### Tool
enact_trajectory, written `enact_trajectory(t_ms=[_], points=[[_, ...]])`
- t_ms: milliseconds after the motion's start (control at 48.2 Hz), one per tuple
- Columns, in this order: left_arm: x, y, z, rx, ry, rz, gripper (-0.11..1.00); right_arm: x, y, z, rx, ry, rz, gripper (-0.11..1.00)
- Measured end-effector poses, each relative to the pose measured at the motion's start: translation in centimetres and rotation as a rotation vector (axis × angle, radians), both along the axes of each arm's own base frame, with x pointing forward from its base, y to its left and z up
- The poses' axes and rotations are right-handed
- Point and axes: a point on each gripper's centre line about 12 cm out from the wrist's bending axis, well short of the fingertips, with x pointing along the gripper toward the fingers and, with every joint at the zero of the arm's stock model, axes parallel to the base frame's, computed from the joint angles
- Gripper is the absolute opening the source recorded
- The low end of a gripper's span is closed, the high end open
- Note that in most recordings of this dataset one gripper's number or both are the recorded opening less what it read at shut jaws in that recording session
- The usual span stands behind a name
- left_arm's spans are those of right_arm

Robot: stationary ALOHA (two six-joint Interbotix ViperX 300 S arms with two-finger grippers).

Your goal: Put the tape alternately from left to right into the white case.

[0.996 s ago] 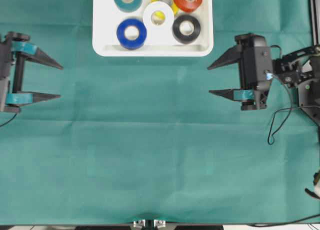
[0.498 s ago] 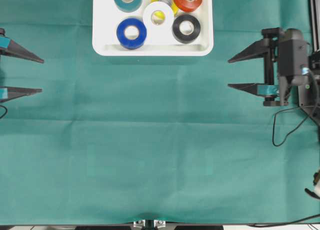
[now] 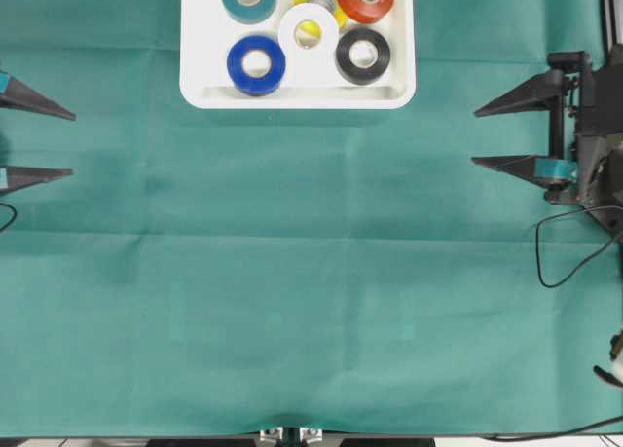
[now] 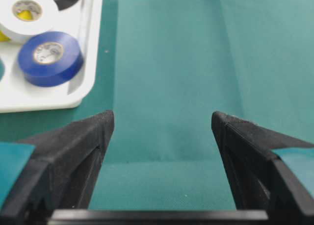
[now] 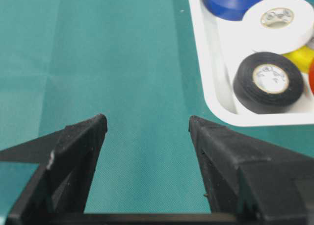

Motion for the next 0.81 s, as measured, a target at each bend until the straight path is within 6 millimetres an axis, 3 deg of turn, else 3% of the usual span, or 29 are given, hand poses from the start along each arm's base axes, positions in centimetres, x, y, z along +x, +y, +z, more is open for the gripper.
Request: enact_trajectory(t_ms=[415,809], points=[[-0.6,0.4,-0.2,-0.001,-0.011,0.03,0.87,-2.4,-0.3,-0.1,-0.013,-0.079,-0.035,0.75],[-0.7,0.4,-0.6,-0.002,-0.003,0.032,0.87,-3.0,-0.3,-1.0,-0.012,-0.071,-0.035,0.75]])
